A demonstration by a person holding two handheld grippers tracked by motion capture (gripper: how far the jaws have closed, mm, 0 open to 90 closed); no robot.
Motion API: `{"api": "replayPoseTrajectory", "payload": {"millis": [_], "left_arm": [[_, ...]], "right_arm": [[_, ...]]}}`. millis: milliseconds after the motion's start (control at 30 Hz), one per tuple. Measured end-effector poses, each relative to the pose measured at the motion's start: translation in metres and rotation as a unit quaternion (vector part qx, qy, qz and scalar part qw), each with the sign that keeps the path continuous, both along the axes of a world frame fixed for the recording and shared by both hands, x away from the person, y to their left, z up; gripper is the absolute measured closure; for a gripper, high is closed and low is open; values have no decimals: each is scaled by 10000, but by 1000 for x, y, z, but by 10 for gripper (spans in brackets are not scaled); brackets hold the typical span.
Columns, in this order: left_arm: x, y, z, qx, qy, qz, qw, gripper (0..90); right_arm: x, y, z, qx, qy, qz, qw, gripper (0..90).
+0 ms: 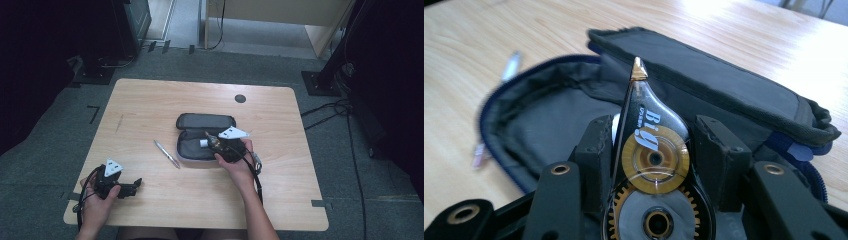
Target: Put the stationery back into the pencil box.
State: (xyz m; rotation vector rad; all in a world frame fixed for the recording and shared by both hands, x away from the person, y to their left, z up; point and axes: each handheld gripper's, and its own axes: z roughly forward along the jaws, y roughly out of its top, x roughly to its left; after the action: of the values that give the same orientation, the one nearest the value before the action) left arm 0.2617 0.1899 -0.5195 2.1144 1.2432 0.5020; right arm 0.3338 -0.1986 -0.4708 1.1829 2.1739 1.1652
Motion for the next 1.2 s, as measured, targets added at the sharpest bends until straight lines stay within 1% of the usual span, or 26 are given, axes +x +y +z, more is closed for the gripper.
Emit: {"api": "replayPoseTrajectory", "payload": {"millis": [100, 133, 200, 233, 267, 333, 400, 500, 633, 667, 733, 767, 800, 867, 933, 967, 1000, 1067, 1167, 1200], "left_arm": [[0, 0, 0, 2, 3, -4, 10000, 0], [0, 0, 0, 0, -1, 0, 10000, 0], [0, 0, 0, 0, 0, -1, 10000, 0], [0, 0, 0, 6, 3, -6, 10000, 0], [0, 0, 0, 6, 3, -6, 10000, 0], [0, 0, 0, -2, 1, 0, 10000, 0], [0, 0, 0, 5, 3, -6, 10000, 0], [0, 0, 0, -1, 0, 0, 10000, 0], [0, 0, 0, 0, -1, 0, 10000, 0], [0, 0, 0, -1, -1, 0, 10000, 0], [0, 0, 0, -1, 0, -1, 10000, 0], [0, 0, 0, -1, 0, -1, 10000, 0], [0, 0, 0, -4, -1, 3, 10000, 0], [0, 0, 0, -5, -2, 3, 10000, 0], [0, 0, 0, 5, 4, -7, 10000, 0], [0, 0, 0, 1, 0, -1, 10000, 0], [0, 0, 0, 1, 0, -1, 10000, 0], [0, 0, 0, 0, 0, -1, 10000, 0], [0, 0, 0, -1, 0, 1, 10000, 0], [0, 0, 0, -1, 0, -1, 10000, 0]], "right_arm": [[5, 1, -2, -68, 36, -75, 9999, 517], [8, 2, -4, -110, 94, -109, 9998, 517], [10, 2, -5, -187, 112, -121, 9997, 517], [10, 3, -7, -199, 156, -137, 9996, 517], [10, 3, -7, -199, 156, -137, 9996, 517], [11, 4, -10, -310, 194, -116, 9993, 516], [10, 4, -11, -336, 215, -110, 9991, 516], [9, 5, -14, -444, 267, -29, 9987, 514], [7, 4, -16, -423, 273, -10, 9987, 507], [6, 3, -16, -309, 301, -38, 9991, 452], [4, 1, -15, -239, 356, -54, 9991, 410], [4, 1, -15, -239, 356, -54, 9991, 410], [3, 0, -14, -254, 368, -83, 9990, 385], [1, -1, -12, -273, 374, -112, 9989, 388], [-1, -1, -12, -315, 383, -141, 9987, 390], [-2, 1, -12, -450, 402, -151, 9981, 388], [-3, 1, -12, -497, 403, -130, 9979, 386], [-3, 2, -12, -512, 454, -86, 9976, 385], [-1, 4, -12, -622, 515, -115, 9967, 385], [0, 3, -13, -709, 533, -141, 9960, 387]]}}
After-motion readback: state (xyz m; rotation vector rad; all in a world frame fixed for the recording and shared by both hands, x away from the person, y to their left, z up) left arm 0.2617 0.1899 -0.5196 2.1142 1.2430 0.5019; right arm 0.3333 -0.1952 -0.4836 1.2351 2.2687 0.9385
